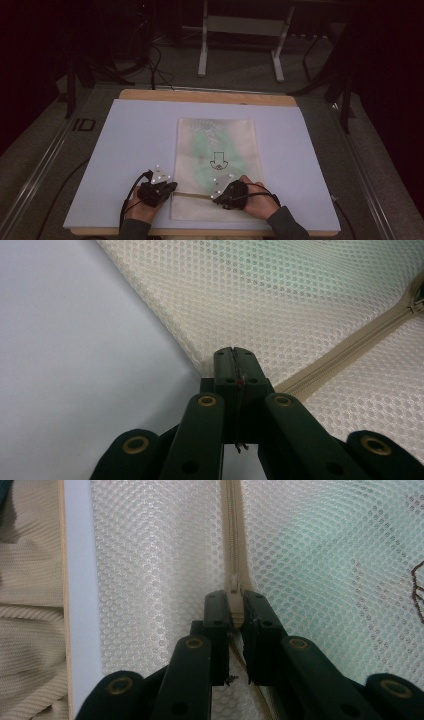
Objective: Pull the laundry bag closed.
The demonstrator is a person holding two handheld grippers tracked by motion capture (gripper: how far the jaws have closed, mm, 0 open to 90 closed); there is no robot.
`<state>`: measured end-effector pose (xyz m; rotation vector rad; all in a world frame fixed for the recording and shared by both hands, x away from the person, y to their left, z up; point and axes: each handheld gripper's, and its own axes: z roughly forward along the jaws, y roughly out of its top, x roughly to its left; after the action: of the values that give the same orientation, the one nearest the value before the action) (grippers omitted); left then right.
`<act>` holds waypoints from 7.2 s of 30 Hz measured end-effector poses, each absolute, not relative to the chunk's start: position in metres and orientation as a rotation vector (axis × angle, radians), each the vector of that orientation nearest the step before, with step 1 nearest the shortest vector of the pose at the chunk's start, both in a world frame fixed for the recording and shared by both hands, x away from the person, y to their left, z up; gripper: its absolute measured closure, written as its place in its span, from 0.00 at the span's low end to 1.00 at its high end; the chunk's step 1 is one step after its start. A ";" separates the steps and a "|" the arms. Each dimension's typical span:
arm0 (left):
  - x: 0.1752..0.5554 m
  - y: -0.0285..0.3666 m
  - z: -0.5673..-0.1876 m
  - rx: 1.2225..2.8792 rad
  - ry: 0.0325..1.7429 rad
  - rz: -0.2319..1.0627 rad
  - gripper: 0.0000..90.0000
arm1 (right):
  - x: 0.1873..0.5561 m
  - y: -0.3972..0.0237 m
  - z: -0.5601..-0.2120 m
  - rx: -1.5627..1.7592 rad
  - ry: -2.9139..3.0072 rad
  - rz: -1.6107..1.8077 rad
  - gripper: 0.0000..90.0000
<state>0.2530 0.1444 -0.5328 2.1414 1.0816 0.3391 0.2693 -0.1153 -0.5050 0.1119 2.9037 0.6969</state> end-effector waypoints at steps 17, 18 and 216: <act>0.253 0.144 -0.533 2.142 1.081 0.338 0.99 | 0.269 -0.118 -0.501 0.104 2.894 0.674 0.91; 0.253 0.144 -0.533 2.141 1.082 0.338 0.99 | 0.269 -0.119 -0.501 0.106 2.893 0.673 0.91; 0.249 0.150 -0.529 2.127 1.073 0.409 0.97 | 0.275 -0.289 -0.490 0.744 2.722 0.853 0.69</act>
<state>0.2494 0.1502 -0.5292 2.1269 1.0730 0.4093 0.2746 -0.2889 -0.4899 0.7445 2.7222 0.8530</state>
